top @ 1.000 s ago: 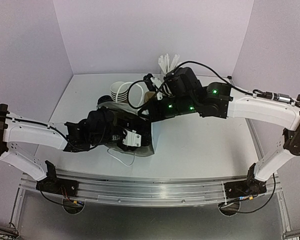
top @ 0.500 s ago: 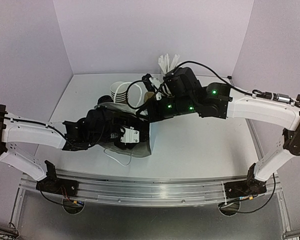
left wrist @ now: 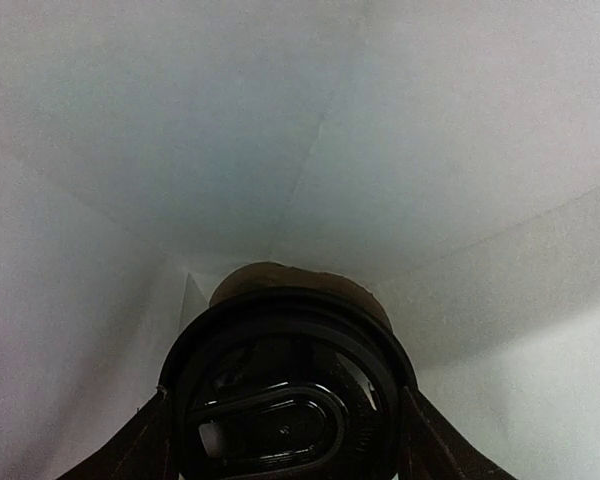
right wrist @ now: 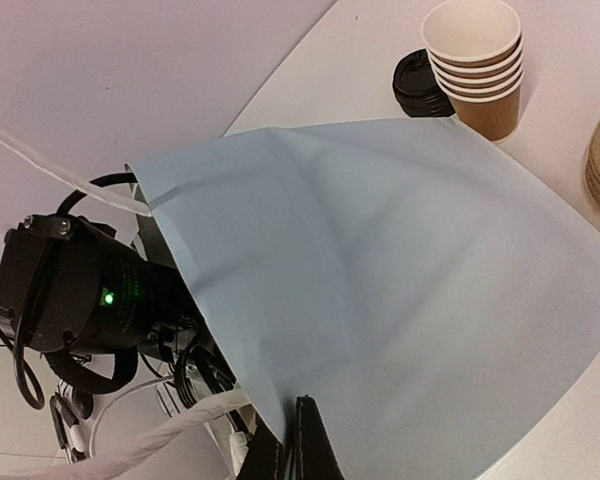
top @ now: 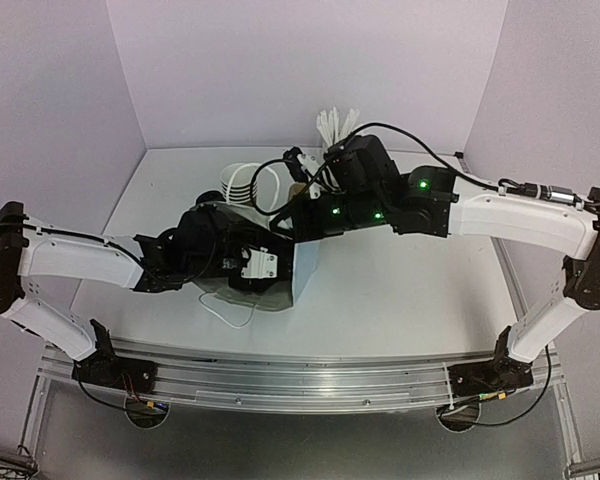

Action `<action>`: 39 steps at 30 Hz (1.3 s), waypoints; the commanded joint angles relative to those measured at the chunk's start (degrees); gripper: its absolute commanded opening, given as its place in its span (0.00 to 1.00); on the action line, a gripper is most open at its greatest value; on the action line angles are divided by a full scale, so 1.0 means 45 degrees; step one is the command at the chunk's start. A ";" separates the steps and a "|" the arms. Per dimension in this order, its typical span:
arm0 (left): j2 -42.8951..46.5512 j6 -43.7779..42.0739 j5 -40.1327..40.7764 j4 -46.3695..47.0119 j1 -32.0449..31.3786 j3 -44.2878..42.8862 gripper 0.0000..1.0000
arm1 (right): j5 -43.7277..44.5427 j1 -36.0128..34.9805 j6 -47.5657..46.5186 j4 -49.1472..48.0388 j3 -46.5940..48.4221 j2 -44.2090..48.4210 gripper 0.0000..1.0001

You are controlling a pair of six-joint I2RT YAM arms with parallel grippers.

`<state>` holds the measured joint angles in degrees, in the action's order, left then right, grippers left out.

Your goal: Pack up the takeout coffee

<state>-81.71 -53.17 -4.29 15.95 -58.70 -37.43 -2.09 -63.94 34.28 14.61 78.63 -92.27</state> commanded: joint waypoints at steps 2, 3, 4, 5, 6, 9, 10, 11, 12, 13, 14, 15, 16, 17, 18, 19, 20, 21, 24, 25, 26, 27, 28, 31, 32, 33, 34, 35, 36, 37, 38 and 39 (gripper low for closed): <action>-0.0656 -0.0128 0.0186 -0.0875 -0.0088 -0.0696 0.13 | -0.0945 -0.0108 0.0413 -0.0431 0.0336 -0.0347 0.00; -0.0801 -0.0197 0.0252 -0.0868 -0.0165 -0.0741 0.12 | -0.0956 -0.0111 0.0442 -0.0456 0.0348 -0.0379 0.00; -0.0973 -0.0191 0.0286 -0.0986 -0.0206 -0.0843 0.12 | -0.0955 -0.0117 0.0457 -0.0477 0.0357 -0.0393 0.00; -0.1161 -0.0135 0.0295 -0.1200 -0.0217 -0.0980 0.12 | -0.0940 -0.0125 0.0457 -0.0492 0.0363 -0.0393 0.00; -0.1307 -0.0101 0.0356 -0.1263 -0.0206 -0.1026 0.13 | -0.0884 -0.0115 0.0466 -0.0506 0.0375 -0.0369 0.00; -0.1608 0.0051 0.0302 -0.1436 -0.0170 -0.1127 0.12 | -0.0866 -0.0109 0.0631 -0.0539 0.0369 -0.0341 0.00; -0.1665 0.0159 0.0235 -0.1554 -0.0158 -0.1195 0.12 | -0.0887 -0.0105 0.0698 -0.0550 0.0379 -0.0355 0.00; -0.1729 0.0291 0.0215 -0.1686 -0.0145 -0.1264 0.12 | -0.0926 -0.0098 0.0748 -0.0551 0.0393 -0.0383 0.00; -0.1809 0.0361 0.0212 -0.1760 -0.0131 -0.1331 0.12 | -0.0962 -0.0098 0.0805 -0.0552 0.0402 -0.0412 0.00; -0.1903 0.0351 0.0212 -0.1788 -0.0111 -0.1356 0.12 | -0.1006 -0.0095 0.0861 -0.0562 0.0413 -0.0436 0.00; -0.1985 0.0255 0.0228 -0.1735 -0.0090 -0.1318 0.12 | -0.1057 -0.0089 0.0889 -0.0569 0.0425 -0.0447 0.00; -0.2071 0.0156 0.0253 -0.1673 -0.0066 -0.1277 0.12 | -0.1107 -0.0080 0.0907 -0.0573 0.0435 -0.0452 0.00; -0.2197 0.0096 0.0289 -0.1644 -0.0025 -0.1261 0.12 | -0.1149 -0.0060 0.0919 -0.0585 0.0436 -0.0453 0.00; -0.2310 0.0064 0.0338 -0.1630 0.0026 -0.1258 0.12 | -0.1189 -0.0045 0.0927 -0.0590 0.0440 -0.0453 0.00; -0.2407 0.0098 0.0390 -0.1660 0.0075 -0.1275 0.12 | -0.1223 -0.0040 0.0928 -0.0594 0.0438 -0.0444 0.00; -0.2498 0.0192 0.0432 -0.1731 0.0110 -0.1305 0.12 | -0.1248 -0.0044 0.0925 -0.0601 0.0427 -0.0425 0.00; -0.2551 0.0391 0.0479 -0.1796 0.0143 -0.1359 0.12 | -0.1241 -0.0035 0.0924 -0.0609 0.0414 -0.0398 0.00; -0.2585 0.0599 0.0502 -0.1938 0.0176 -0.1426 0.12 | -0.1232 -0.0029 0.0923 -0.0617 0.0391 -0.0367 0.00; -0.2589 0.0985 0.0427 -0.2461 0.0212 -0.1520 0.12 | -0.1208 -0.0029 0.0952 -0.0647 0.0265 -0.0273 0.00; -0.2586 0.1117 0.0437 -0.2582 0.0226 -0.1495 0.12 | -0.1204 -0.0034 0.0960 -0.0664 0.0246 -0.0244 0.00; -0.2642 0.1234 0.0496 -0.2695 0.0230 -0.1513 0.12 | -0.1200 -0.0030 0.0966 -0.0668 0.0215 -0.0220 0.00; -0.2700 0.1398 0.0572 -0.2825 0.0231 -0.1560 0.13 | -0.1184 -0.0033 0.0966 -0.0682 0.0202 -0.0196 0.00; -0.2789 0.1489 0.0604 -0.3035 0.0248 -0.1592 0.13 | -0.1178 -0.0030 0.0963 -0.0688 0.0188 -0.0173 0.00; -0.2851 0.1303 0.0690 -0.2970 0.0250 -0.1328 0.13 | -0.1100 -0.0031 0.0966 -0.0689 0.0143 -0.0121 0.00; -0.2891 0.1157 0.0666 -0.2961 0.0251 -0.1219 0.15 | -0.1095 -0.0033 0.0954 -0.0690 0.0138 -0.0107 0.00; -0.2950 0.1054 0.0674 -0.2985 0.0251 -0.1162 0.16 | -0.1076 -0.0032 0.0949 -0.0689 0.0135 -0.0102 0.00; -0.3018 0.0985 0.0707 -0.3023 0.0255 -0.1140 0.18 | -0.1052 -0.0031 0.0947 -0.0688 0.0135 -0.0101 0.00; -0.3085 0.0946 0.0758 -0.3047 0.0273 -0.1140 0.19 | -0.1037 -0.0035 0.0935 -0.0688 0.0140 -0.0101 0.00; -0.3090 0.0935 0.0766 -0.3031 0.0300 -0.1169 0.20 | -0.1025 -0.0034 0.0932 -0.0688 0.0138 -0.0102 0.00; -0.3034 0.0951 0.0752 -0.3027 0.0324 -0.1244 0.21 | -0.1014 -0.0034 0.0929 -0.0686 0.0139 -0.0103 0.00; -0.2915 0.1003 0.0728 -0.3095 0.0331 -0.1397 0.22 | -0.1004 -0.0038 0.0917 -0.0678 0.0154 -0.0101 0.00; -0.2787 0.1132 0.0652 -0.3415 0.0330 -0.1717 0.24 | -0.0983 -0.0033 0.0908 -0.0673 0.0170 -0.0102 0.00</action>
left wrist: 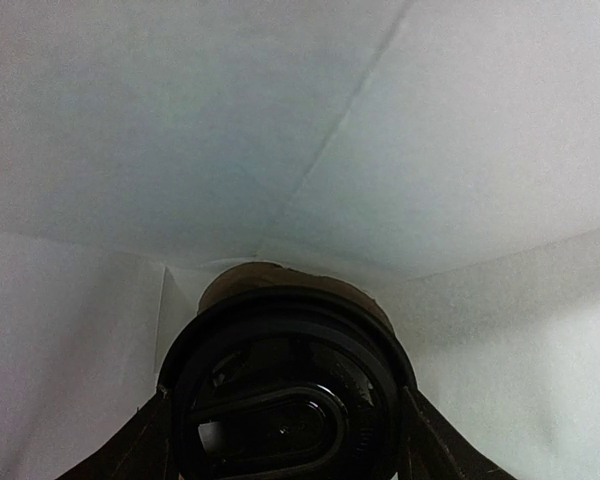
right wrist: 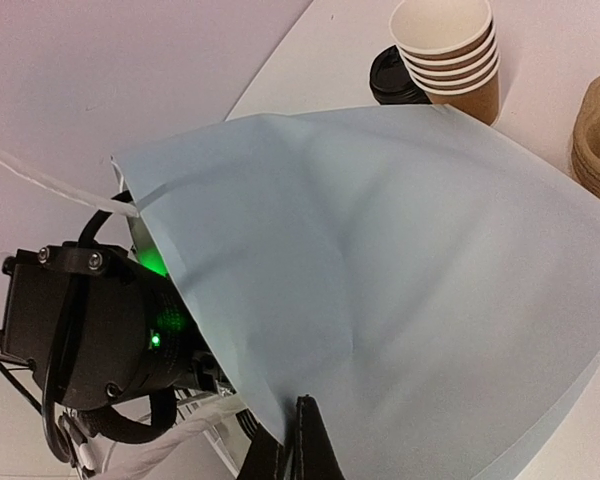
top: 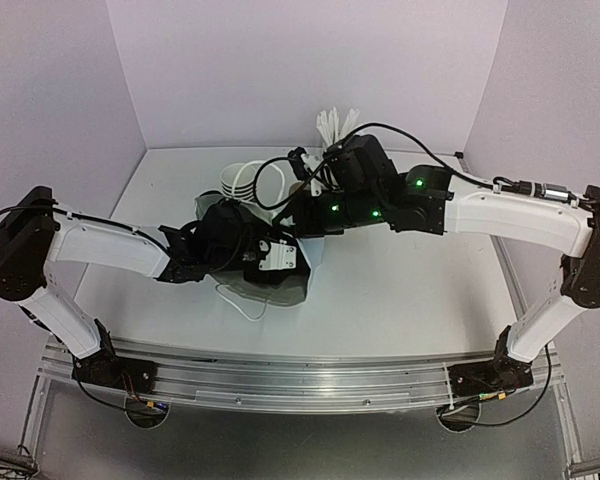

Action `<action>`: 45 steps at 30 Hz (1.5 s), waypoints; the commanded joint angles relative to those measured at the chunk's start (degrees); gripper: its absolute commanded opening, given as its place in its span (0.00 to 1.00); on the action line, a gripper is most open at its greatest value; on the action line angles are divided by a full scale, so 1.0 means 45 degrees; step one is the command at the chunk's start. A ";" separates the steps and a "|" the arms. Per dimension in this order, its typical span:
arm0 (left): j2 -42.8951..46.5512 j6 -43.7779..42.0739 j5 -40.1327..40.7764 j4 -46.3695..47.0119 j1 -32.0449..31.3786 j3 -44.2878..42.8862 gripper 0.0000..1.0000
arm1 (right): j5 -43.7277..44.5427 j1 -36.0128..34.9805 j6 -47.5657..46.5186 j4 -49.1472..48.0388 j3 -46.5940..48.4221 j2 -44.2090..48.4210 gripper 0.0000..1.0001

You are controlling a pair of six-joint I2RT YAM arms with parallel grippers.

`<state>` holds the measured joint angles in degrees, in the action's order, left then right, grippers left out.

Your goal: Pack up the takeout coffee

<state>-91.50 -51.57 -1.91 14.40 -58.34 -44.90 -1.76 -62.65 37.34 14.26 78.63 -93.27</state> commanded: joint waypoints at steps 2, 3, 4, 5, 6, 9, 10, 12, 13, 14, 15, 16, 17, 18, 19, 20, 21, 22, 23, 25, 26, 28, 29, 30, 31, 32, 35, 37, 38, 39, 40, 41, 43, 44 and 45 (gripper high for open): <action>-0.0340 0.1019 -0.0046 -0.3881 0.0250 -0.0726 0.27 | -0.1030 -0.0327 0.0196 -0.0599 0.0197 0.0122 0.00; -0.0208 0.1041 -0.0099 -0.4103 0.0250 -0.0928 0.29 | -0.1028 -0.0327 0.0184 -0.0597 0.0208 0.0122 0.00; -0.0035 0.1021 -0.0144 -0.4202 0.0242 -0.1101 0.32 | -0.1024 -0.0325 0.0181 -0.0592 0.0217 0.0122 0.00; 0.0164 0.0981 -0.0205 -0.4222 0.0229 -0.1253 0.34 | -0.1009 -0.0319 0.0173 -0.0591 0.0221 0.0122 0.00; 0.0271 0.0875 -0.0216 -0.4232 0.0230 -0.1320 0.37 | -0.0979 -0.0331 0.0151 -0.0591 0.0211 0.0122 0.00; 0.0663 0.0226 -0.0287 -0.4042 0.0211 -0.1257 0.46 | -0.0993 -0.0314 0.0134 -0.0595 0.0247 0.0091 0.00; 0.0786 -0.0065 -0.0334 -0.3867 0.0198 -0.1153 0.49 | -0.1005 -0.0313 0.0122 -0.0593 0.0263 0.0078 0.00; 0.1026 -0.0550 -0.0460 -0.3530 0.0178 -0.0918 0.54 | -0.1030 -0.0305 0.0115 -0.0593 0.0309 0.0041 0.00; 0.1095 -0.0702 -0.0501 -0.3403 0.0163 -0.0845 0.56 | -0.1045 -0.0302 0.0116 -0.0592 0.0336 0.0018 0.00; 0.1134 -0.0779 -0.0515 -0.3298 0.0141 -0.0794 0.58 | -0.1067 -0.0298 0.0124 -0.0593 0.0368 -0.0012 0.00; 0.1174 -0.0819 -0.0525 -0.3253 0.0132 -0.0772 0.60 | -0.1081 -0.0300 0.0124 -0.0599 0.0404 -0.0041 0.00; 0.1220 -0.0833 -0.0566 -0.3255 0.0133 -0.0776 0.61 | -0.1095 -0.0301 0.0129 -0.0598 0.0434 -0.0065 0.00; 0.1265 -0.0840 -0.0617 -0.3257 0.0133 -0.0782 0.62 | -0.1113 -0.0302 0.0138 -0.0594 0.0462 -0.0088 0.00; 0.1322 -0.0837 -0.0672 -0.3249 0.0132 -0.0783 0.63 | -0.1126 -0.0314 0.0130 -0.0594 0.0499 -0.0112 0.00; 0.1409 -0.0834 -0.0748 -0.3266 0.0122 -0.0760 0.65 | -0.1138 -0.0307 0.0136 -0.0592 0.0513 -0.0120 0.00; 0.1494 -0.0833 -0.0823 -0.3280 0.0111 -0.0734 0.66 | -0.1150 -0.0301 0.0143 -0.0592 0.0527 -0.0127 0.00; 0.1559 -0.0847 -0.0883 -0.3253 0.0113 -0.0675 0.68 | -0.1161 -0.0299 0.0155 -0.0600 0.0534 -0.0131 0.00; 0.1660 -0.0845 -0.0916 -0.3257 0.0113 -0.0606 0.69 | -0.1154 -0.0305 0.0158 -0.0593 0.0546 -0.0132 0.00; 0.1744 -0.0867 -0.0987 -0.3258 0.0113 -0.0567 0.70 | -0.1160 -0.0312 0.0162 -0.0593 0.0550 -0.0154 0.00; 0.1887 -0.0866 -0.1172 -0.3258 0.0110 -0.0509 0.72 | -0.1178 -0.0303 0.0194 -0.0591 0.0572 -0.0180 0.00; 0.1946 -0.0847 -0.1294 -0.3256 0.0103 -0.0496 0.74 | -0.1179 -0.0307 0.0203 -0.0591 0.0581 -0.0193 0.00; 0.2018 -0.0821 -0.1480 -0.3256 0.0094 -0.0457 0.76 | -0.1195 -0.0313 0.0215 -0.0591 0.0605 -0.0219 0.00; 0.2033 -0.0811 -0.1552 -0.3256 0.0094 -0.0414 0.77 | -0.1210 -0.0307 0.0215 -0.0591 0.0624 -0.0234 0.00; 0.2055 -0.0817 -0.1622 -0.3184 0.0094 -0.0353 0.79 | -0.1226 -0.0299 0.0215 -0.0591 0.0644 -0.0252 0.00; 0.2075 -0.0852 -0.1669 -0.2997 0.0094 -0.0281 0.80 | -0.1242 -0.0299 0.0216 -0.0591 0.0664 -0.0269 0.00; 0.2081 -0.0869 -0.1715 -0.2871 0.0094 -0.0234 0.82 | -0.1254 -0.0304 0.0216 -0.0593 0.0678 -0.0279 0.00; 0.2051 -0.0766 -0.1765 -0.2869 0.0094 -0.0252 0.86 | -0.1256 -0.0313 0.0224 -0.0595 0.0673 -0.0252 0.00; 0.2062 -0.0747 -0.1774 -0.2867 0.0094 -0.0257 0.87 | -0.1268 -0.0304 0.0234 -0.0600 0.0636 -0.0219 0.00; 0.2086 -0.0752 -0.1783 -0.2867 0.0094 -0.0257 0.88 | -0.1269 -0.0298 0.0250 -0.0593 0.0624 -0.0211 0.00; 0.2107 -0.0728 -0.1783 -0.2867 0.0090 -0.0280 0.89 | -0.1261 -0.0300 0.0250 -0.0591 0.0625 -0.0196 0.00; 0.2120 -0.0703 -0.1782 -0.2881 0.0093 -0.0323 0.90 | -0.1256 -0.0311 0.0236 -0.0591 0.0622 -0.0191 0.00; 0.2146 -0.0647 -0.1800 -0.2885 0.0086 -0.0346 0.91 | -0.1271 -0.0305 0.0235 -0.0591 0.0628 -0.0190 0.00; 0.2296 -0.0659 -0.1965 -0.2904 0.0098 -0.0327 0.94 | -0.1290 -0.0301 0.0209 -0.0591 0.0658 -0.0190 0.00; 0.2399 -0.0713 -0.2099 -0.2913 0.0108 -0.0271 0.94 | -0.1299 -0.0303 0.0202 -0.0591 0.0668 -0.0190 0.00; 0.2498 -0.0768 -0.2237 -0.2923 0.0113 -0.0211 0.95 | -0.1304 -0.0308 0.0193 -0.0591 0.0681 -0.0190 0.00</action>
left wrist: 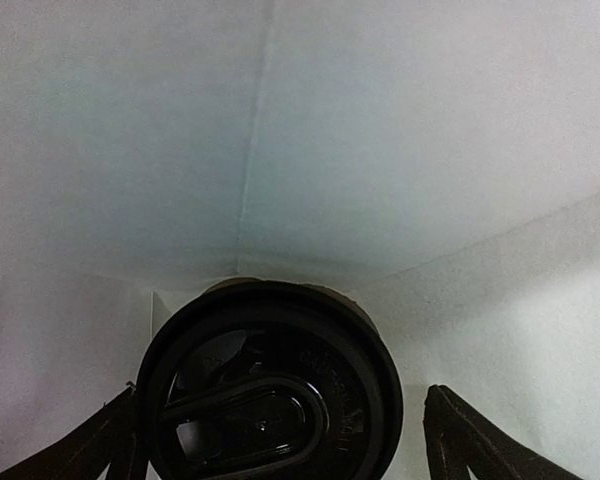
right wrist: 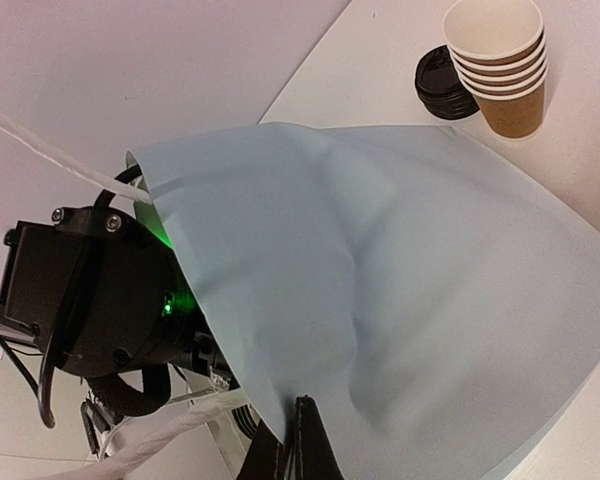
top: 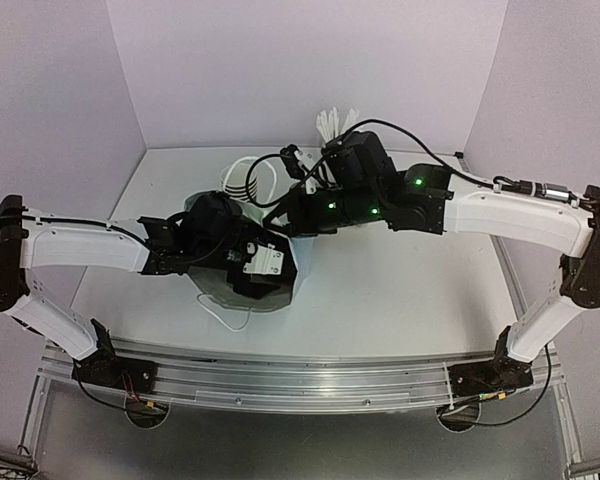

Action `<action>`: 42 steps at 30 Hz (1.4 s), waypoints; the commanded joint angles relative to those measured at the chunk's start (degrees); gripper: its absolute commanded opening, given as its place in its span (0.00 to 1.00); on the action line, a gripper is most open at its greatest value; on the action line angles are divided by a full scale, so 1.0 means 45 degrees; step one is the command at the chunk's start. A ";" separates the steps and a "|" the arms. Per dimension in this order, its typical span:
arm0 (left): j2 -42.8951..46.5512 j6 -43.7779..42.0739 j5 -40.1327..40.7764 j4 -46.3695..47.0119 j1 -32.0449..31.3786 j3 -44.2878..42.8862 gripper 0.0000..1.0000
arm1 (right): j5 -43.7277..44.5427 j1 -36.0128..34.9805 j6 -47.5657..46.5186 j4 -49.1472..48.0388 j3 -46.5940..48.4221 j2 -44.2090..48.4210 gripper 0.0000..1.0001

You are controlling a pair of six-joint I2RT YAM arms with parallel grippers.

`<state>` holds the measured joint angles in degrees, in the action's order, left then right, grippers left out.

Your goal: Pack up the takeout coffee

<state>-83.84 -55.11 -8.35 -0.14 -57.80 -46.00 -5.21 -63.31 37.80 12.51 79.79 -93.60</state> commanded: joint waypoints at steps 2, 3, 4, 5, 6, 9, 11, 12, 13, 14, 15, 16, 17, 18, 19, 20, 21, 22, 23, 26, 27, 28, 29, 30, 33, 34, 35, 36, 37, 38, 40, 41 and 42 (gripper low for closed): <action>0.0936 0.0077 -0.0974 0.0253 -0.0012 0.0064 0.95 | -0.0542 -0.0165 0.0068 -0.0203 0.0415 -0.0142 0.00; 0.0974 0.0128 -0.1022 0.0229 -0.0014 0.0075 0.94 | -0.0547 -0.0168 0.0069 -0.0203 0.0416 -0.0144 0.00; 0.1011 0.0182 -0.1081 0.0227 -0.0007 0.0095 0.94 | -0.0547 -0.0166 0.0058 -0.0203 0.0419 -0.0137 0.00; 0.1036 0.0189 -0.1120 0.0226 0.0006 0.0112 0.94 | -0.0550 -0.0164 0.0056 -0.0203 0.0419 -0.0137 0.00; 0.1066 0.0207 -0.1171 0.0235 0.0011 0.0137 0.94 | -0.0547 -0.0161 0.0049 -0.0198 0.0418 -0.0137 0.00; 0.1145 0.0342 -0.1342 0.0226 0.0046 0.0163 0.91 | -0.0528 -0.0151 0.0064 -0.0202 0.0408 -0.0108 0.00; 0.1142 0.0410 -0.1421 0.0195 0.0084 0.0153 0.87 | -0.0528 -0.0161 0.0067 -0.0204 0.0406 -0.0082 0.00; 0.1128 0.0458 -0.1463 0.0160 0.0112 0.0146 0.85 | -0.0530 -0.0160 0.0064 -0.0198 0.0401 -0.0066 0.00; 0.1108 0.0489 -0.1511 0.0124 0.0144 0.0149 0.82 | -0.0531 -0.0161 0.0063 -0.0191 0.0398 -0.0058 0.00; 0.1085 0.0504 -0.1532 0.0114 0.0171 0.0161 0.79 | -0.0513 -0.0161 0.0065 -0.0185 0.0407 -0.0052 0.00; 0.1069 0.0505 -0.1549 0.0109 0.0192 0.0178 0.76 | -0.0500 -0.0164 0.0068 -0.0186 0.0406 -0.0045 0.00; 0.1045 0.0494 -0.1560 0.0109 0.0207 0.0217 0.73 | -0.0492 -0.0167 0.0069 -0.0188 0.0400 -0.0040 0.00; 0.0999 0.0478 -0.1561 0.0109 0.0220 0.0286 0.70 | -0.0489 -0.0169 0.0066 -0.0188 0.0397 -0.0039 0.00; 0.0950 0.0446 -0.1559 0.0109 0.0237 0.0355 0.67 | -0.0500 -0.0160 0.0067 -0.0191 0.0407 -0.0039 0.00; 0.0899 0.0411 -0.1526 0.0141 0.0260 0.0424 0.66 | -0.0506 -0.0160 0.0075 -0.0190 0.0411 -0.0031 0.00; 0.0848 0.0384 -0.1476 0.0194 0.0285 0.0490 0.65 | -0.0504 -0.0165 0.0086 -0.0186 0.0406 -0.0020 0.00; 0.0789 0.0377 -0.1423 0.0252 0.0322 0.0529 0.63 | -0.0506 -0.0157 0.0089 -0.0194 0.0392 -0.0013 0.00; 0.0734 0.0371 -0.1388 0.0296 0.0368 0.0562 0.62 | -0.0506 -0.0156 0.0095 -0.0194 0.0386 -0.0007 0.00; 0.0684 0.0365 -0.1372 0.0324 0.0426 0.0589 0.61 | -0.0503 -0.0163 0.0103 -0.0187 0.0388 -0.0001 0.00; 0.0499 0.0389 -0.1400 0.0458 0.0670 0.0675 0.57 | -0.0540 -0.0159 0.0136 -0.0191 0.0388 -0.0024 0.00; 0.0436 0.0361 -0.1436 0.0535 0.0753 0.0749 0.55 | -0.0547 -0.0161 0.0159 -0.0195 0.0387 -0.0035 0.00; 0.0391 0.0270 -0.1486 0.0617 0.0806 0.0824 0.53 | -0.0543 -0.0164 0.0179 -0.0197 0.0378 -0.0051 0.00; 0.0338 0.0153 -0.1576 0.0754 0.0821 0.0965 0.52 | -0.0530 -0.0166 0.0181 -0.0199 0.0376 -0.0056 0.00; 0.0281 0.0036 -0.1673 0.0902 0.0830 0.1119 0.50 | -0.0515 -0.0168 0.0180 -0.0202 0.0375 -0.0058 0.00; 0.0080 -0.0233 -0.1959 0.1170 0.0833 0.1378 0.47 | -0.0514 -0.0159 0.0166 -0.0203 0.0368 -0.0076 0.00; -0.0014 -0.0256 -0.1988 0.1176 0.0833 0.1372 0.47 | -0.0530 -0.0158 0.0162 -0.0203 0.0372 -0.0078 0.00; -0.0129 -0.0293 -0.1991 0.1144 0.0833 0.1345 0.46 | -0.0545 -0.0165 0.0162 -0.0203 0.0370 -0.0078 0.00; -0.0284 -0.0382 -0.1921 0.1154 0.0833 0.1329 0.45 | -0.0561 -0.0160 0.0175 -0.0203 0.0354 -0.0078 0.00; -0.0431 -0.0447 -0.1837 0.1165 0.0833 0.1313 0.45 | -0.0581 -0.0157 0.0193 -0.0203 0.0339 -0.0078 0.00; -0.0574 -0.0453 -0.1740 0.1170 0.0838 0.1287 0.44 | -0.0604 -0.0158 0.0212 -0.0203 0.0325 -0.0078 0.00; -0.0837 -0.0279 -0.1616 0.1157 0.0888 0.1207 0.42 | -0.0635 -0.0165 0.0218 -0.0204 0.0290 -0.0058 0.00; -0.0932 -0.0201 -0.1617 0.1146 0.0919 0.1183 0.42 | -0.0647 -0.0162 0.0213 -0.0207 0.0266 -0.0042 0.00; -0.0977 -0.0098 -0.1681 0.1110 0.0948 0.1162 0.42 | -0.0642 -0.0157 0.0205 -0.0204 0.0239 -0.0010 0.00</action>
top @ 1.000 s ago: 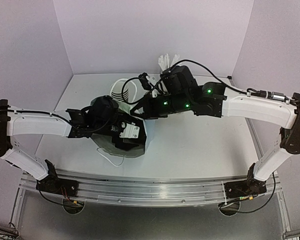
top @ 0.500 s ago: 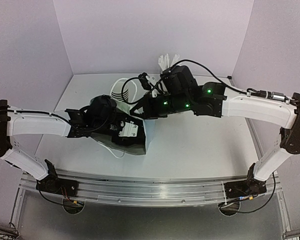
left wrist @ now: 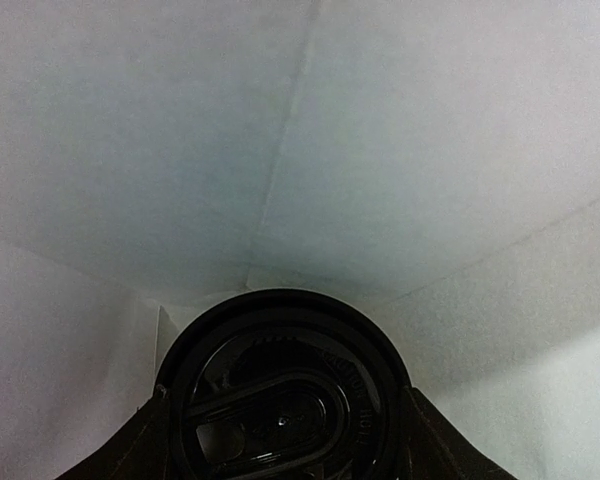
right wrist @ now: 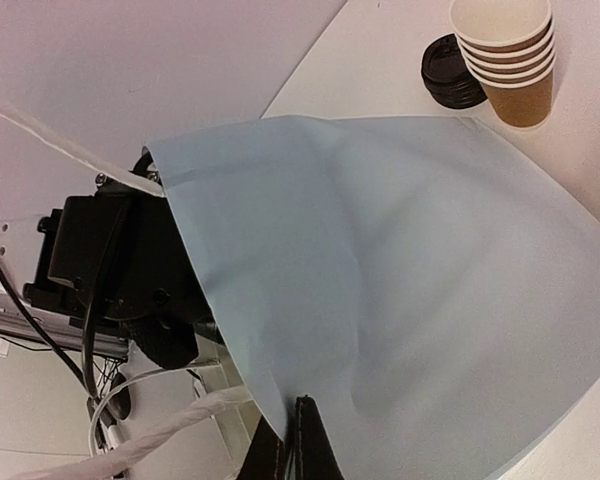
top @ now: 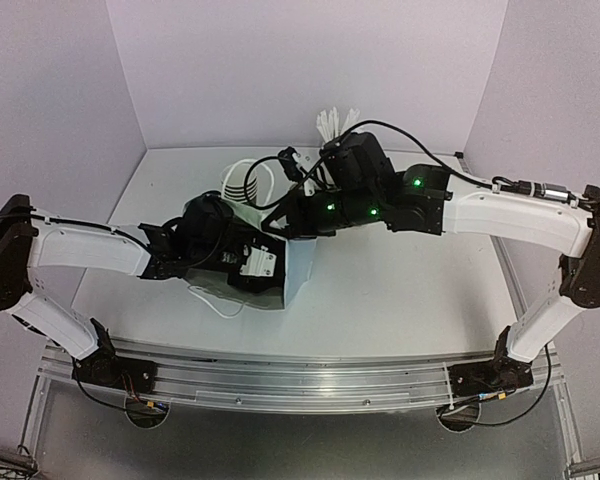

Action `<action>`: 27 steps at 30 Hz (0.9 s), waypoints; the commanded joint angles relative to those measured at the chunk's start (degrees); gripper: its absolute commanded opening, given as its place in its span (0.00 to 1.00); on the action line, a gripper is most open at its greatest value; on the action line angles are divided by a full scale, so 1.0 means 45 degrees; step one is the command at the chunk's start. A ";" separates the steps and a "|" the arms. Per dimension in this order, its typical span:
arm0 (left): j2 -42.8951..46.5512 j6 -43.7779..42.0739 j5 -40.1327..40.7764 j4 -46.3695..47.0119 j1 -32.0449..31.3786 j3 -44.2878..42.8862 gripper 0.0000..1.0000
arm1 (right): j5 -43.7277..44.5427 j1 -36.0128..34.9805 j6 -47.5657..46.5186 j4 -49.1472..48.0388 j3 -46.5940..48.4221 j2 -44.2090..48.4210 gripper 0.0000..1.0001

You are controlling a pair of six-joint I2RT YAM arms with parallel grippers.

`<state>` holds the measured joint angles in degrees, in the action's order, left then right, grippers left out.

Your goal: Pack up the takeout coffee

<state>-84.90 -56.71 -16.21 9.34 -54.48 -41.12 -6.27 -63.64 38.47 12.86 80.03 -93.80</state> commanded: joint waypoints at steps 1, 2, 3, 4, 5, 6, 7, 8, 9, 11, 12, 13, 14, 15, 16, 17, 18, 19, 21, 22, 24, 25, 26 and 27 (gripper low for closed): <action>-0.0786 0.0370 0.0015 -0.1041 0.0241 0.0057 0.42 | -0.0401 -0.0083 0.0052 -0.0280 0.0162 0.0071 0.00; -0.0848 0.0520 -0.0001 -0.1128 0.0275 0.0021 0.41 | -0.0385 -0.0084 0.0042 -0.0281 0.0117 0.0117 0.00; -0.0924 0.0700 0.0008 -0.1239 0.0325 -0.0020 0.41 | -0.0350 -0.0083 0.0032 -0.0282 0.0060 0.0166 0.00; -0.1000 0.0888 0.0025 -0.1348 0.0391 -0.0053 0.42 | -0.0304 -0.0085 0.0032 -0.0281 0.0016 0.0214 0.00; -0.1074 0.1010 0.0035 -0.1453 0.0456 -0.0070 0.42 | -0.0266 -0.0087 0.0031 -0.0283 -0.0026 0.0257 0.00; -0.1142 0.0999 0.0031 -0.1552 0.0516 -0.0057 0.42 | -0.0241 -0.0087 0.0025 -0.0294 -0.0064 0.0288 0.00; -0.1215 0.0977 0.0043 -0.1651 0.0552 -0.0070 0.43 | -0.0241 -0.0083 0.0016 -0.0298 -0.0078 0.0296 0.00; -0.1327 0.1018 0.0073 -0.1812 0.0572 -0.0149 0.43 | -0.0255 -0.0079 0.0020 -0.0293 -0.0065 0.0297 0.00; -0.1440 0.1091 0.0101 -0.1977 0.0596 -0.0238 0.43 | -0.0271 -0.0079 0.0022 -0.0291 -0.0053 0.0295 0.00; -0.1606 0.1432 0.0059 -0.2394 0.0678 -0.0471 0.43 | -0.0311 -0.0085 -0.0004 -0.0297 -0.0034 0.0270 0.00; -0.1624 0.1504 0.0009 -0.2504 0.0713 -0.0513 0.44 | -0.0311 -0.0080 -0.0003 -0.0291 -0.0022 0.0262 0.00; -0.1612 0.1514 -0.0033 -0.2500 0.0730 -0.0509 0.44 | -0.0309 -0.0071 0.0002 -0.0292 -0.0019 0.0264 0.00; -0.1590 0.1501 -0.0075 -0.2463 0.0737 -0.0496 0.44 | -0.0311 -0.0061 -0.0001 -0.0298 -0.0026 0.0274 0.00; -0.1545 0.1536 -0.0087 -0.2419 0.0747 -0.0484 0.45 | -0.0301 -0.0063 -0.0001 -0.0299 -0.0036 0.0287 0.00; -0.1466 0.1599 -0.0096 -0.2353 0.0755 -0.0471 0.46 | -0.0288 -0.0064 0.0002 -0.0296 -0.0052 0.0303 0.00; -0.1310 0.1668 -0.0154 -0.2259 0.0759 -0.0462 0.49 | -0.0273 -0.0057 0.0008 -0.0291 -0.0074 0.0329 0.00; -0.1083 0.1695 -0.0311 -0.2181 0.0759 -0.0469 0.53 | -0.0238 -0.0048 0.0011 -0.0296 -0.0085 0.0357 0.00; -0.0790 0.1629 -0.0572 -0.2166 0.0759 -0.0483 0.56 | -0.0204 -0.0047 0.0009 -0.0289 -0.0090 0.0386 0.00; -0.0228 0.1440 -0.1068 -0.2353 0.0759 -0.0603 0.63 | -0.0145 -0.0024 0.0018 -0.0280 -0.0076 0.0430 0.00; 0.0042 0.1404 -0.1289 -0.2537 0.0759 -0.0810 0.66 | -0.0109 0.0005 0.0022 -0.0280 -0.0058 0.0448 0.00; 0.0255 0.1542 -0.1480 -0.2858 0.0759 -0.1237 0.71 | 0.0022 0.0048 0.0069 -0.0280 0.0002 0.0453 0.00; 0.0272 0.1678 -0.1493 -0.2943 0.0759 -0.1411 0.72 | 0.0095 0.0079 0.0093 -0.0279 0.0041 0.0454 0.00; 0.0272 0.1874 -0.1532 -0.3006 0.0759 -0.1561 0.73 | 0.0164 0.0098 0.0179 -0.0269 0.0063 0.0438 0.00; 0.0270 0.2027 -0.1602 -0.3037 0.0759 -0.1712 0.74 | 0.0207 0.0130 0.0276 -0.0266 0.0080 0.0410 0.00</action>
<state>-85.31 -51.71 -20.28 3.05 -51.79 -45.18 -4.89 -63.16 38.77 11.55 79.85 -93.67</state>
